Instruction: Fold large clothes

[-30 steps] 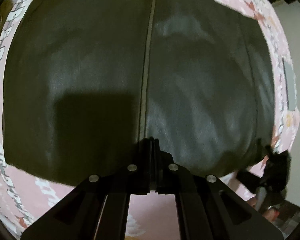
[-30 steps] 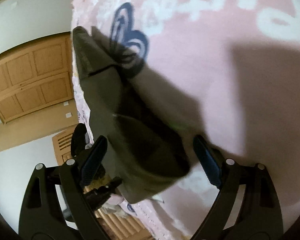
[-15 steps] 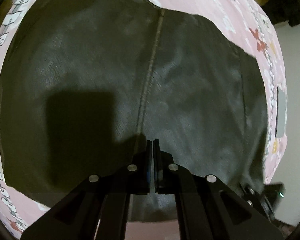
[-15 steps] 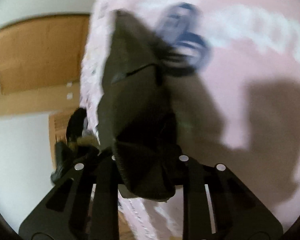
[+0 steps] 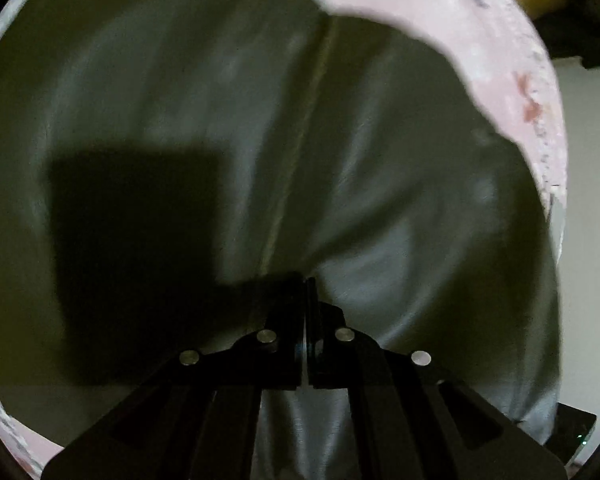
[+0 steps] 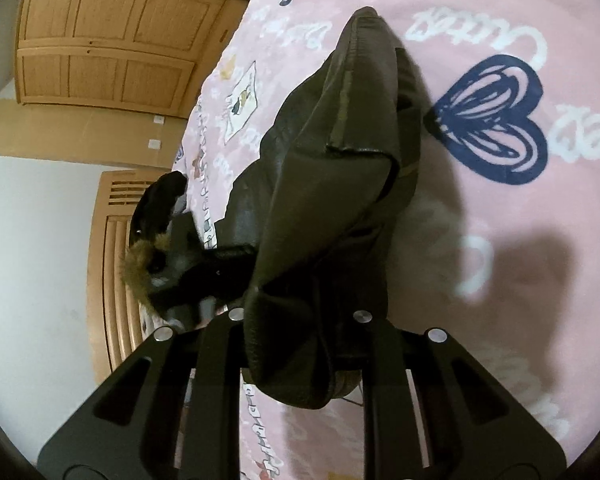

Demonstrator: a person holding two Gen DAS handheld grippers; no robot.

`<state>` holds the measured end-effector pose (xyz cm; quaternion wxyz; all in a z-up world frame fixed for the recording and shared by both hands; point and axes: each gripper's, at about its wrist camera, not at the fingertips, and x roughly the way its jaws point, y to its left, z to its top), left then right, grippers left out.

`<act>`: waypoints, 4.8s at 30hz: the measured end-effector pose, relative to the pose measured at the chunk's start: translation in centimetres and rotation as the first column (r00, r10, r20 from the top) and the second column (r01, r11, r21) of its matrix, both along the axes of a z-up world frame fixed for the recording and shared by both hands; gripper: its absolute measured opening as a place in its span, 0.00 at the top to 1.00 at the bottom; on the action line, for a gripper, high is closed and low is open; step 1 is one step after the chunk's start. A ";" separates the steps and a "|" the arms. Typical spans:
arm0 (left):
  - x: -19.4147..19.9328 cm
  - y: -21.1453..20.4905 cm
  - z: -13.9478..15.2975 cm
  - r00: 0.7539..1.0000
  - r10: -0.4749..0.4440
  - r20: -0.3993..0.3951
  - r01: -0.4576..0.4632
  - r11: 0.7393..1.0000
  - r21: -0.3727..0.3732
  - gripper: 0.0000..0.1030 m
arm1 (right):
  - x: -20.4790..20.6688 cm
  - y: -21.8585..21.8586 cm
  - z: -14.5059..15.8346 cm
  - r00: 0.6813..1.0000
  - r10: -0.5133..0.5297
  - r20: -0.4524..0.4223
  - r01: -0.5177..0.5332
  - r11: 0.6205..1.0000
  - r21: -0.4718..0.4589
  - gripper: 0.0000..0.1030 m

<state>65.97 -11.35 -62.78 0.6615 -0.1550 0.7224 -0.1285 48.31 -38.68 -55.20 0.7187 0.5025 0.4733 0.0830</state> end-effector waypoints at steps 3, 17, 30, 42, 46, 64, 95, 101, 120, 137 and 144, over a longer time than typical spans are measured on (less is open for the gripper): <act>2.8 -0.7 0.5 0.999 -0.005 0.045 0.003 0.999 0.041 0.99 | 0.1 0.6 0.2 1.000 0.012 0.006 -0.012 1.000 -0.019 0.84; 4.7 0.3 0.5 0.990 -0.108 0.088 0.095 0.985 0.141 0.98 | 0.6 3.6 3.5 0.989 0.137 0.055 -0.127 0.979 -0.161 0.84; -10.3 14.4 1.4 0.998 0.057 0.036 -0.062 0.981 0.183 0.99 | 4.4 17.2 9.8 0.856 0.483 0.186 -0.402 0.847 -0.347 0.84; -12.8 23.2 1.9 0.967 0.251 0.034 -0.253 0.966 0.053 0.99 | 3.3 33.6 5.8 0.606 0.793 0.068 -0.656 0.546 -0.521 0.85; -11.0 27.0 0.0 0.940 0.341 -0.004 -0.341 0.940 0.016 0.99 | 2.1 37.0 3.7 0.561 0.828 0.011 -0.678 0.467 -0.568 0.85; -3.2 23.2 7.0 0.991 -0.001 0.135 0.009 0.998 -0.058 0.99 | -2.6 43.0 -2.2 0.513 0.858 -0.040 -0.526 0.277 -0.804 0.47; -6.3 21.4 -0.2 0.996 -0.051 0.073 0.047 0.997 0.057 0.99 | 19.2 35.6 1.4 0.785 0.599 -0.159 -0.584 0.630 -0.511 0.41; -7.3 21.4 -0.2 0.994 -0.052 0.091 0.046 0.997 0.066 0.99 | 19.4 38.5 -3.0 0.718 0.583 -0.379 -0.648 0.363 -0.670 0.33; -10.0 20.6 0.2 0.980 -0.048 0.195 0.025 0.993 0.116 0.98 | 19.6 32.4 -2.5 0.794 0.586 -0.164 -0.587 0.668 -0.458 0.82; -12.6 24.9 0.1 0.982 -0.001 0.189 -0.011 0.998 0.065 0.99 | 18.6 34.2 3.1 0.736 0.668 0.107 -0.630 0.735 -0.251 0.88; -13.3 26.0 -0.5 0.983 -0.055 0.173 0.044 0.997 0.068 1.00 | 20.0 39.9 1.8 0.550 0.833 0.060 -0.779 0.537 -0.324 0.88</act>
